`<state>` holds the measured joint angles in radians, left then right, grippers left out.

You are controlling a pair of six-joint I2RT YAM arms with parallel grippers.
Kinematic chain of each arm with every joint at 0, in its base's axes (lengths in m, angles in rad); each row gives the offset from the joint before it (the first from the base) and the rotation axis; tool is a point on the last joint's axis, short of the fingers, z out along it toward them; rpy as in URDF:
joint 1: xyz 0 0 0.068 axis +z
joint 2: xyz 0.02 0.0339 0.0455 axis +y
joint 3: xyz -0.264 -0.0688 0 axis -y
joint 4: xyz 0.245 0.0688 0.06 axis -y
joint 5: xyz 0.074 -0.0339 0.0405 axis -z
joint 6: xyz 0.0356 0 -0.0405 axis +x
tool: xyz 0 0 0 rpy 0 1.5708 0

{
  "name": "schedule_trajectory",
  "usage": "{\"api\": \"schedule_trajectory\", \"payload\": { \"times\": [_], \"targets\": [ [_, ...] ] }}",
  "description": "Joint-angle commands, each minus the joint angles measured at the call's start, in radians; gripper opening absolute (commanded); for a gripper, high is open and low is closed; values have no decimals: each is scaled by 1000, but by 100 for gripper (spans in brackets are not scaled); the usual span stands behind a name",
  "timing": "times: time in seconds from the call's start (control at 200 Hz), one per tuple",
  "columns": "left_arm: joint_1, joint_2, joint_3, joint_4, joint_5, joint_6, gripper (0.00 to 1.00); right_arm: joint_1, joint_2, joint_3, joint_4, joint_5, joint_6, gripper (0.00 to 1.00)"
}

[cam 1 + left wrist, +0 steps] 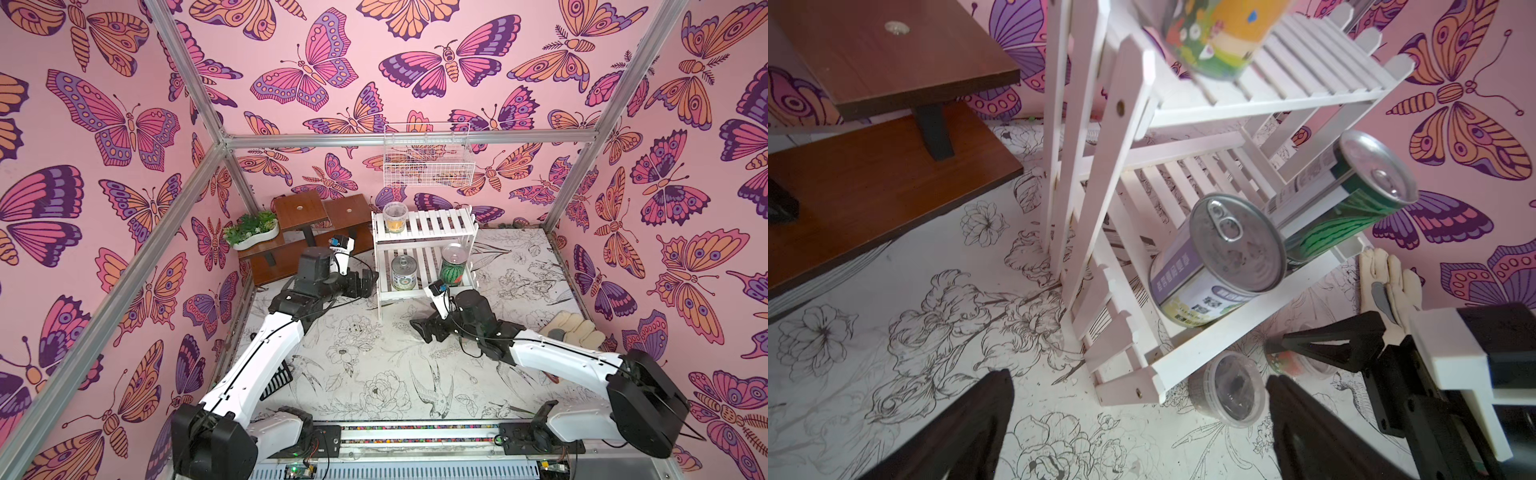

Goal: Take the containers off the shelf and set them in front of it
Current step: 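Pick up a container from the shelf.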

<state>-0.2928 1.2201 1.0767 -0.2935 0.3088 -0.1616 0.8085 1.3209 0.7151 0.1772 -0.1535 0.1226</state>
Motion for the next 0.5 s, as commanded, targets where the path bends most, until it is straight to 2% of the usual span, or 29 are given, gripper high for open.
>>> {"api": "schedule_trajectory", "payload": {
  "times": [0.0,0.27,0.491],
  "targets": [
    [3,39,81,-27,66,74,100,8,-53,58,-146,-39,-18,96],
    [4,208,286,-37,187,138,100,6,-171,136,-341,-49,-37,98],
    [4,310,433,-51,212,175,100,-10,-247,206,-471,-34,-30,100]
  ]
}}
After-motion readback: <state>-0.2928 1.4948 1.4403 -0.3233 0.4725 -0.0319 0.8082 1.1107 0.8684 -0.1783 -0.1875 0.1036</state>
